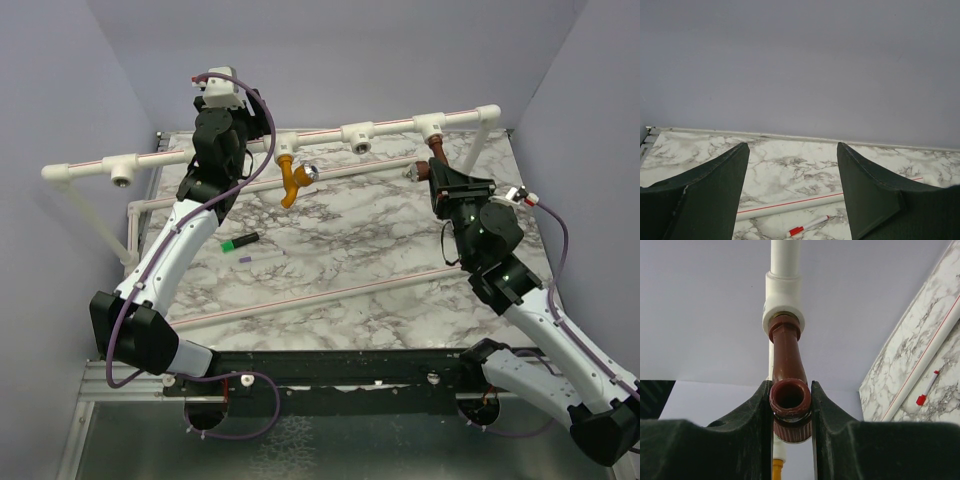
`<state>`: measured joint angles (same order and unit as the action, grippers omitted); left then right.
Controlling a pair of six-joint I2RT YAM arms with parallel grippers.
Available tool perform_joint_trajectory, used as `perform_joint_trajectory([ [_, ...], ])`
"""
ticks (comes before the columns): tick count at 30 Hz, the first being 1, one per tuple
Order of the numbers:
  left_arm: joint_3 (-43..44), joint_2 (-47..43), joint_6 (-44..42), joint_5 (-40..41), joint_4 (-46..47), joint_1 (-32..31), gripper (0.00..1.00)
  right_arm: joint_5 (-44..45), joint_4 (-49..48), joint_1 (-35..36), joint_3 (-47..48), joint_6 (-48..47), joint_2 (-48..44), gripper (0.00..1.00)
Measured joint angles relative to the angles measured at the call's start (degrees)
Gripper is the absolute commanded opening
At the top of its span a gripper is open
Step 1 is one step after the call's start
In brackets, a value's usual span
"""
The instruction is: Install the water faucets
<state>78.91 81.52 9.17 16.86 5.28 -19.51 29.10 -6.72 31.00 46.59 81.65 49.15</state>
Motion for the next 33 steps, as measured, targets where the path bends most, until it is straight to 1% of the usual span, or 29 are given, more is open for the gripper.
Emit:
perform_joint_trajectory([
  [1,0.0,0.0,0.0,0.0,0.0,0.0,0.73,0.0,0.3,0.0,0.1,0.1,0.0,0.32],
  [8,0.0,-0.1,0.0,-0.4,-0.2,0.0,0.73,-0.5,1.5,0.0,0.2,0.9,-0.9,0.58],
  [12,0.0,-0.1,0.1,-0.5,-0.2,0.0,0.73,-1.7,3.3,0.4,0.2,0.8,-2.0,0.68],
  [20,0.0,-0.1,0.0,-0.5,-0.2,0.0,0.73,-2.5,7.3,0.5,1.0,-1.8,-3.3,0.75],
  [29,0.0,-0.1,0.1,-0.5,-0.2,0.0,0.73,-3.4,11.6,0.5,3.0,-10.1,-7.3,0.73],
  [33,0.0,-0.1,0.1,-0.5,-0.2,0.0,0.72,-4.3,13.2,0.5,3.5,-16.5,-9.6,0.72],
])
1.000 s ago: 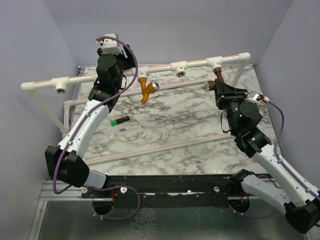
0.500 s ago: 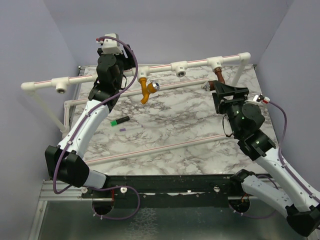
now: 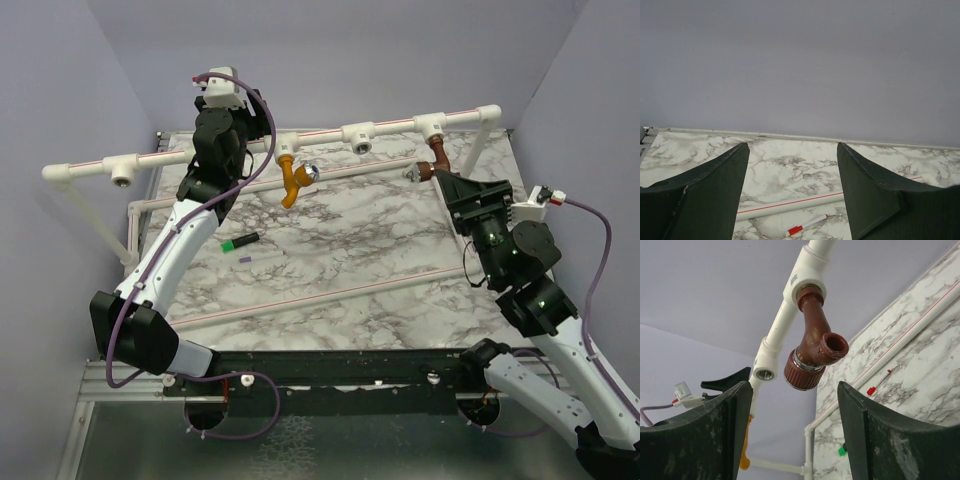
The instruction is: Install the water faucets
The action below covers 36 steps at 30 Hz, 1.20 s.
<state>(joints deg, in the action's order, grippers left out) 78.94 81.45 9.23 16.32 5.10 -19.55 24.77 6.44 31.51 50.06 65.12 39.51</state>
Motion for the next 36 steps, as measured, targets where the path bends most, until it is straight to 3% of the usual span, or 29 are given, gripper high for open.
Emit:
perform_joint_trajectory([
  [11,0.0,0.0,0.0,-0.1,0.0,0.0,0.72,-0.4,2.3,0.0,3.4,-30.2,-4.0,0.74],
  [28,0.0,0.0,0.0,-0.2,0.0,0.0,0.73,-13.3,8.8,0.0,6.7,-98.4,-3.6,0.73],
  [36,0.0,0.0,0.0,-0.2,0.0,0.0,0.73,-15.0,6.7,0.0,2.6,-123.4,-1.6,0.77],
])
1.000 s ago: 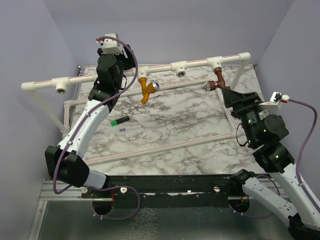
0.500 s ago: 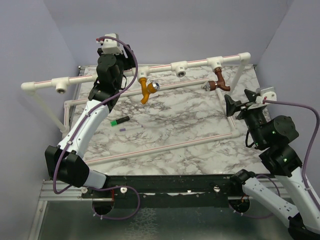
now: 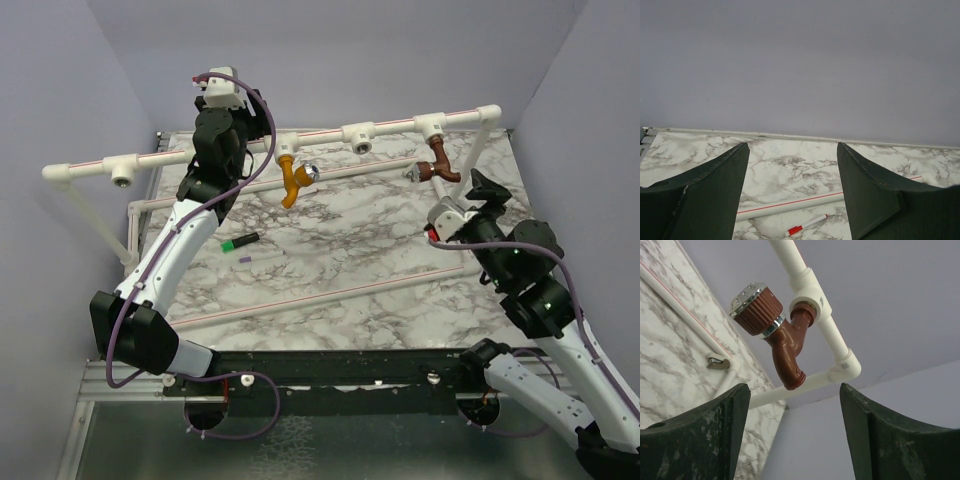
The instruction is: Install the water faucets
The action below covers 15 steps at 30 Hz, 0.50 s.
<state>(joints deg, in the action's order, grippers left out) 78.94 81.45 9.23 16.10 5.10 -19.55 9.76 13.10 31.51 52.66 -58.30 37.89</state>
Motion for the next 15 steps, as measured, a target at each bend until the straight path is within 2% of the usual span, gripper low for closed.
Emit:
perform_joint_trajectory([
  [7,0.0,0.0,0.0,0.0,0.0,0.0,0.73,0.0,-8.1,0.0,-1.6,-15.2,5.8,0.77],
  [15,0.0,0.0,0.0,0.0,0.0,0.0,0.73,1.7,-20.2,0.1,-6.7,-26.9,9.6,0.70],
])
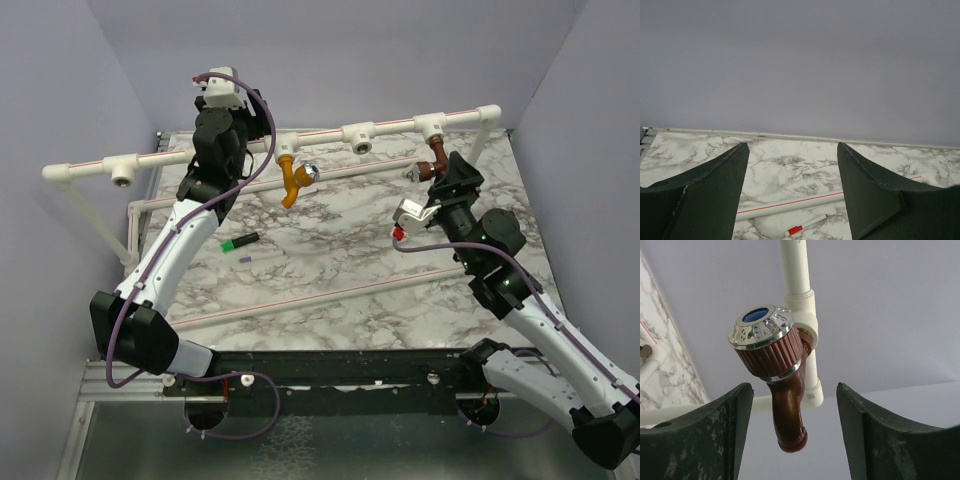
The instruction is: Install the water faucets
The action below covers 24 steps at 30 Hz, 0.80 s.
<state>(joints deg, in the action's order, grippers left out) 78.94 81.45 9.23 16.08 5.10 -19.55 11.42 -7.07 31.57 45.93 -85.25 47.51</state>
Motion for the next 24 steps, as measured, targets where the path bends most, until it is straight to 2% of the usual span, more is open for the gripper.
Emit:
perform_joint_trajectory([
  [7,0.0,0.0,0.0,0.0,0.0,0.0,0.73,0.9,-7.1,0.2,-2.3,-3.8,1.6,0.61],
  [10,0.0,0.0,0.0,0.0,0.0,0.0,0.73,1.0,-8.9,0.4,-3.1,-4.4,1.9,0.53],
  [13,0.0,0.0,0.0,0.0,0.0,0.0,0.73,1.2,-9.9,0.6,-3.6,-4.7,2.4,0.36],
  [17,0.0,0.1,0.0,0.0,0.0,0.0,0.73,1.6,-10.6,0.7,-3.8,-4.1,2.9,0.06],
  [18,0.0,0.1,0.0,0.0,0.1,0.0,0.73,1.7,-10.9,0.8,-3.8,-3.9,2.9,0.01],
  [24,0.0,0.2,0.0,0.0,0.2,0.0,0.73,3.0,-12.3,1.5,-3.9,2.8,2.9,0.00],
])
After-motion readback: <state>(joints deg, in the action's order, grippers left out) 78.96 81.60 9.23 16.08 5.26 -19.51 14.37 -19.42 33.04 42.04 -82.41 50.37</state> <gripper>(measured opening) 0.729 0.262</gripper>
